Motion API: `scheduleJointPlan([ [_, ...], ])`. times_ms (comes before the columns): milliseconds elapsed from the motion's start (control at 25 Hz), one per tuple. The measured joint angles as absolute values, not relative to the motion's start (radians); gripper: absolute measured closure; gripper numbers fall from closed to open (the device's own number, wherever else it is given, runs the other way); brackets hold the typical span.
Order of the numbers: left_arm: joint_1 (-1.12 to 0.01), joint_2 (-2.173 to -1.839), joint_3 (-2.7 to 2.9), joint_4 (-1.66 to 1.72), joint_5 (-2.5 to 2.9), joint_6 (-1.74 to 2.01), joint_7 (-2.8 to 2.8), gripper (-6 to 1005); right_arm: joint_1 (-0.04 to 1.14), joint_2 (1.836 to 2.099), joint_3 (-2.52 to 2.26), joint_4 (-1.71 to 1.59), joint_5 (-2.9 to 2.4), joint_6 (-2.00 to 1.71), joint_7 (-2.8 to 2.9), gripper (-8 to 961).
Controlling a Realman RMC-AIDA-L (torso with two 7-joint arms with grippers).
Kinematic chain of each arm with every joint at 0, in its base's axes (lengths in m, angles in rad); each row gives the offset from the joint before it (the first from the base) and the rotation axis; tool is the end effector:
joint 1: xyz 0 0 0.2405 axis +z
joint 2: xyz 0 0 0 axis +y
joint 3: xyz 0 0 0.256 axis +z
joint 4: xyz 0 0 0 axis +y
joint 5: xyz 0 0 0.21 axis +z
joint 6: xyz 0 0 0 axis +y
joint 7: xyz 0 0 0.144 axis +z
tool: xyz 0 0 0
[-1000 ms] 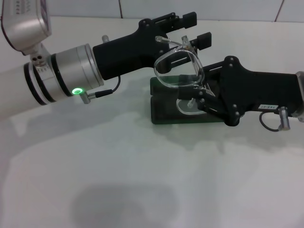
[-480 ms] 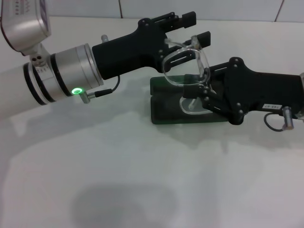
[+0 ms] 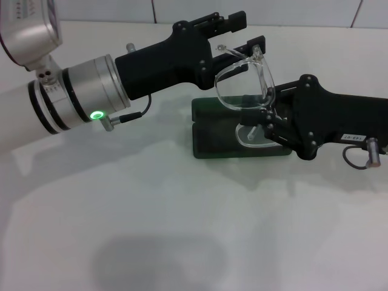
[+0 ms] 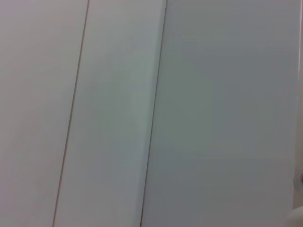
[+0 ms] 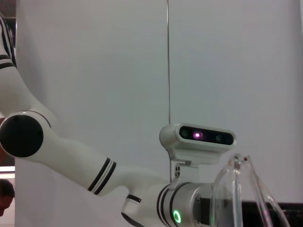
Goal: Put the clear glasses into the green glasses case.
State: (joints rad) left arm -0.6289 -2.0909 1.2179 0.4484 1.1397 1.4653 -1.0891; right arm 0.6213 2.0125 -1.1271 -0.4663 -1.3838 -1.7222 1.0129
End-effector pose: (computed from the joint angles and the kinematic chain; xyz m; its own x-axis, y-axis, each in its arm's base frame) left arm -0.1657 0.3520 -0.0352 0.5781 0.0716 0.8128 0.3027 -0.9439 -0.1321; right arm 0.1834 0.3254 -0.0079 0.6678 0.0518 -0.7425 -0.0306 -0.9948 -0.0969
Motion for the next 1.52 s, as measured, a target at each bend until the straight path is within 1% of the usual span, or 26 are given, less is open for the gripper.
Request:
scheduleJointPlan([
  [760,-0.628,-2.087,1.217,0.451,1.144,1.47,-1.079,380,0.626,2.009,-1.127,-0.467,-1.388,-1.684,1.053,831],
  [1040,-0.588,-2.086,1.082,0.448,1.141,1.456,-1.048,380,0.599,2.0,-1.127,-0.515,-1.388,-1.703,1.089,832],
  [1320,-0.553,-2.08,1.013,0.455,1.14,1.436,-1.039,380,0.587,2.002,-1.129,-0.544,-1.391,-1.708,1.093,832],
  [1520,-0.532,-2.078,0.964,0.461,1.135,1.436,-1.038,380,0.593,1.999,-1.131,-0.553,-1.393,-1.706,1.119,831],
])
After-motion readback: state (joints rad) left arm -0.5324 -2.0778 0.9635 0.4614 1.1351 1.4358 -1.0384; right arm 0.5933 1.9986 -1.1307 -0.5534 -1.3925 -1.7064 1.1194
